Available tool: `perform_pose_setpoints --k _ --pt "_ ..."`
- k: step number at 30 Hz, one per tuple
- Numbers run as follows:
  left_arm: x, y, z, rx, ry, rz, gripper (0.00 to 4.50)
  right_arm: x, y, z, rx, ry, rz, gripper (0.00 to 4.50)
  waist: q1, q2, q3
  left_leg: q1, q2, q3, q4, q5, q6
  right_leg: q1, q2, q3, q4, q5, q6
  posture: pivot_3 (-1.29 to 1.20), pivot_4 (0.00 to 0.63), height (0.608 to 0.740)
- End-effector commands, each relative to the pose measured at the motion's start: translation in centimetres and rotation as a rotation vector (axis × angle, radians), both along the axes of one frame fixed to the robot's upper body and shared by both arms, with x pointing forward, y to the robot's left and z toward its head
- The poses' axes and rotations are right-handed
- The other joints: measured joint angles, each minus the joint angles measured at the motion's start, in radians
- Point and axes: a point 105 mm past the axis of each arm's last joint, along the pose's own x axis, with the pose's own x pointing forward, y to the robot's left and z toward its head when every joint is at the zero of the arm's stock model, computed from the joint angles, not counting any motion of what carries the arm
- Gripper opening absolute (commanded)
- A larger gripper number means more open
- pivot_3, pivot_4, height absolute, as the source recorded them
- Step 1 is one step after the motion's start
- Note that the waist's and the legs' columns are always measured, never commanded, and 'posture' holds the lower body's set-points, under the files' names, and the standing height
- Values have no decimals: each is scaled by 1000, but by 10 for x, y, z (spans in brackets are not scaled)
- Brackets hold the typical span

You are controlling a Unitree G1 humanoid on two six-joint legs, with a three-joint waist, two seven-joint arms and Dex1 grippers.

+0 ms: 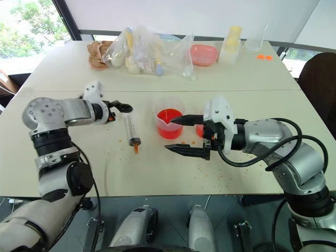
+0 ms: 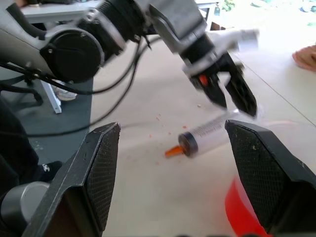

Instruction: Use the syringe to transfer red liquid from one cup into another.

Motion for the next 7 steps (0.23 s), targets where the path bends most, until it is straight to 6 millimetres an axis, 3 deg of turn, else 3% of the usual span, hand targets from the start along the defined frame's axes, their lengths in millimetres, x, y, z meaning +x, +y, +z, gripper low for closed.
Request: perform_pose_setpoints --k 1,7 --pt "-3 28 70 171 -479 26 4468 8 -32 19 54 -57 -159 3549 0 0 0 0 1 1 0 2 -3 0 0 1 0 0 0 0 150 740" --pt "-42 34 78 363 -724 -205 4468 7 -71 18 92 -15 -363 3549 4 2 -1 0 2 1 -2 0 1 1 0 1 -4 -1 -6 0 150 740"
